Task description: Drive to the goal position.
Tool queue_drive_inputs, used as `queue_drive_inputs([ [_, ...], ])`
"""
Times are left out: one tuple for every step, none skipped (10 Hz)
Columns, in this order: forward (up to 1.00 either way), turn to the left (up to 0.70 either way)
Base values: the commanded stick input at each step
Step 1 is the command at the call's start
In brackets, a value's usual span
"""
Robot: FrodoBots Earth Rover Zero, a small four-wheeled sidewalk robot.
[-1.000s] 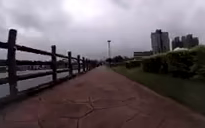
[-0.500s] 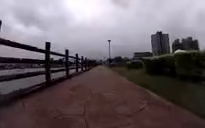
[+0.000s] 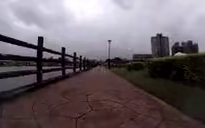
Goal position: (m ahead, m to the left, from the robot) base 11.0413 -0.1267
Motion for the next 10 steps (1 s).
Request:
queue_drive_inputs([
  [1.00, 0.00],
  [1.00, 0.00],
  [1.00, 0.00],
  [1.00, 0.00],
  [1.00, 0.00],
  [1.00, 0.00],
  [1.00, 0.00],
  [1.00, 0.00],
  [1.00, 0.00],
  [1.00, 0.00],
])
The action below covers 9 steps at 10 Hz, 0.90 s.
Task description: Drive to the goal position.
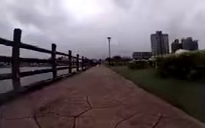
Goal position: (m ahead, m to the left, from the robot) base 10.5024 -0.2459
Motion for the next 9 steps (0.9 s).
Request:
queue_drive_inputs([
  [1.00, 0.00],
  [1.00, 0.00],
  [1.00, 0.00],
  [1.00, 0.00],
  [1.00, 0.00],
  [1.00, 0.00],
  [1.00, 0.00],
  [1.00, 0.00],
  [1.00, 0.00],
])
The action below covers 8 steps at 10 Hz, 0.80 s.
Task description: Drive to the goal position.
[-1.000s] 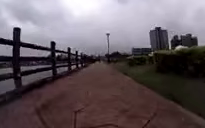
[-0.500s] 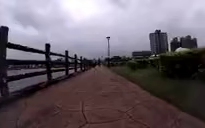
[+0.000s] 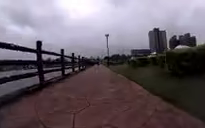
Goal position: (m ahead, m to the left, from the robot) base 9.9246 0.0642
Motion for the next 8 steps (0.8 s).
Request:
queue_drive_inputs([
  [1.00, 0.00],
  [1.00, 0.00],
  [1.00, -0.05],
  [1.00, -0.33],
  [1.00, -0.40],
  [1.00, -0.26],
  [1.00, -0.12],
  [1.00, -0.01],
])
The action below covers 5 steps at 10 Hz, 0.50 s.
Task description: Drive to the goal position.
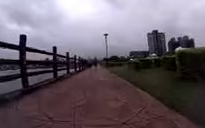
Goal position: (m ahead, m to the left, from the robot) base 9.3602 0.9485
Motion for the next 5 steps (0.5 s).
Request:
queue_drive_inputs([
  [1.00, 0.00],
  [1.00, 0.00],
  [1.00, 0.00],
  [1.00, 0.00],
  [1.00, 0.00],
])
